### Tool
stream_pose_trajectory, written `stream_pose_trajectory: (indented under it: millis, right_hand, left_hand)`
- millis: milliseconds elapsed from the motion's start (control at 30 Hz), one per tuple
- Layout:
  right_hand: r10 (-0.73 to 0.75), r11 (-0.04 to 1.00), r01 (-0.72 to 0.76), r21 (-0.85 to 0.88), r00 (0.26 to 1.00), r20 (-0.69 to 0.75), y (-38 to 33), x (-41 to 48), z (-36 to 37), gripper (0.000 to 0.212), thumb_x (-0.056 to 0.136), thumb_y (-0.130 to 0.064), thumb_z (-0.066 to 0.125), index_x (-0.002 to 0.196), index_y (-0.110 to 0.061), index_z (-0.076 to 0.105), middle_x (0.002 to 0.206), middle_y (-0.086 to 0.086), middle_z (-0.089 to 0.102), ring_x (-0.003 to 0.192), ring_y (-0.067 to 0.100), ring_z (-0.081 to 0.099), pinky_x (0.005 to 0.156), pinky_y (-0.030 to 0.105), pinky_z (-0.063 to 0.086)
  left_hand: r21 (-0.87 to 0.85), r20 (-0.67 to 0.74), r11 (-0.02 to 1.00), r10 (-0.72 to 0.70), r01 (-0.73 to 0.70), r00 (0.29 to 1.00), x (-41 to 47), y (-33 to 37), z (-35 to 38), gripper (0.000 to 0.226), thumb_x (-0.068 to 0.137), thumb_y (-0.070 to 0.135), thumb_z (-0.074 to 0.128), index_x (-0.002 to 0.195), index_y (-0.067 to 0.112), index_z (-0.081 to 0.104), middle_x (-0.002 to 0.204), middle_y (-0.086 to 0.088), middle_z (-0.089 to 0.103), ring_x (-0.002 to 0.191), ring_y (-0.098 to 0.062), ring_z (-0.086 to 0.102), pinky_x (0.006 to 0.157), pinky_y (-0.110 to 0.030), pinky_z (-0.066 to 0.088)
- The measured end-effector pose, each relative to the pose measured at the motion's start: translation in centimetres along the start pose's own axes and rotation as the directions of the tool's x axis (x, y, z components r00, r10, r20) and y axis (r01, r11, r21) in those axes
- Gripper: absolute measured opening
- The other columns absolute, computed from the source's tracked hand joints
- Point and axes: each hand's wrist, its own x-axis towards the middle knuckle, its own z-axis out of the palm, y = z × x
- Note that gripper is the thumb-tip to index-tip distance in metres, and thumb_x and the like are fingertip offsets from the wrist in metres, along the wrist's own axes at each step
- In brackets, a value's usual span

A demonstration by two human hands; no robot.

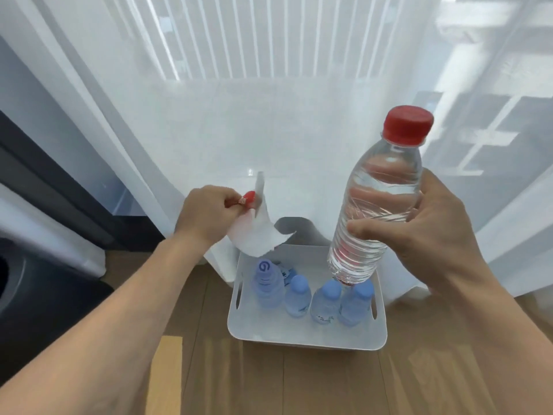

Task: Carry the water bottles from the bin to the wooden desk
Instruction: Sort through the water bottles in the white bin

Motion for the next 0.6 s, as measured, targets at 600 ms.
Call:
stream_pose_trajectory:
  millis: [600]
  right_hand:
    - [0.049,0.998,-0.051,0.022,0.997,0.064,0.8,0.3,0.9,0.060,0.051,-0.007,0.085,0.101,-0.027,0.060,0.088,-0.019,0.072,0.076,-0.002,0.069,0.065,0.009,0.051]
  left_hand:
    - [0.353,0.335,0.935,-0.129,0.002,0.933,1.8,-3.9,7.3,0.042,0.088,0.006,0.045,0.126,0.019,0.057,0.127,-0.006,0.062,0.116,-0.026,0.056,0.096,-0.034,0.046]
